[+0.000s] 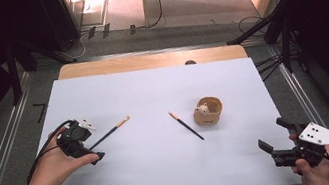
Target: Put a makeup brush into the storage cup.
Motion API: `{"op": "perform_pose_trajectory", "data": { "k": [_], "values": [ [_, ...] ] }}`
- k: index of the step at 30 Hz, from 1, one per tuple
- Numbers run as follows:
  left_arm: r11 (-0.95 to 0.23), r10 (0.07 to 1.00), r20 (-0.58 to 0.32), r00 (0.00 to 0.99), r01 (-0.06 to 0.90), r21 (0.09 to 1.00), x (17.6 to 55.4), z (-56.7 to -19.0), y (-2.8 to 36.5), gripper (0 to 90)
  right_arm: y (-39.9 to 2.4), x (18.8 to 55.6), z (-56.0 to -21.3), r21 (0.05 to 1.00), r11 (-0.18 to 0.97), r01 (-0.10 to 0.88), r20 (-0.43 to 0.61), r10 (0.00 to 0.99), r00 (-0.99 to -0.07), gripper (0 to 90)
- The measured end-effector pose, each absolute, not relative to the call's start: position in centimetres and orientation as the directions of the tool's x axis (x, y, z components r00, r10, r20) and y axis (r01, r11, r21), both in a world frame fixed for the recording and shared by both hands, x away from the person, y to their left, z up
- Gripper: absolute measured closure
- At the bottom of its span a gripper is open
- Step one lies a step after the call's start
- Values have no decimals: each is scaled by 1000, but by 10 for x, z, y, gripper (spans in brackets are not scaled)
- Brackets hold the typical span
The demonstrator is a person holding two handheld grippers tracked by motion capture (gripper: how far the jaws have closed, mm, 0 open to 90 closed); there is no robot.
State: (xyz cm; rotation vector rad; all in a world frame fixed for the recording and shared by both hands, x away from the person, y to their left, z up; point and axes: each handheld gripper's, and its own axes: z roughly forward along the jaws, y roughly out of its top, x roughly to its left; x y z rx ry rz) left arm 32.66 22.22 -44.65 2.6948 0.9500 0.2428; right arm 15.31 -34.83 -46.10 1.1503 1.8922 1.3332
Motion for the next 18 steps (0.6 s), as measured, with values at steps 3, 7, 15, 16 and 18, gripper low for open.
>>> {"op": "perform_pose_trajectory", "data": {
  "k": [3,7,15,16,18],
  "values": [
    [-769,616,58,786,584,261,331,-448,218,173,-348,153,-461,935,140,326,35,878,-477,55],
    [-786,601,73,796,572,233,338,-448,213,251,-347,153,-461,933,137,333,41,879,-475,65],
    [-782,610,29,792,595,188,353,-447,206,457,-342,156,-462,925,141,352,32,896,-443,143],
    [-782,610,28,792,596,182,354,-447,205,466,-341,156,-462,925,140,353,34,895,-444,145],
    [-783,611,26,791,599,169,356,-449,204,494,-342,156,-462,926,137,353,38,893,-449,149]
  ]
}}
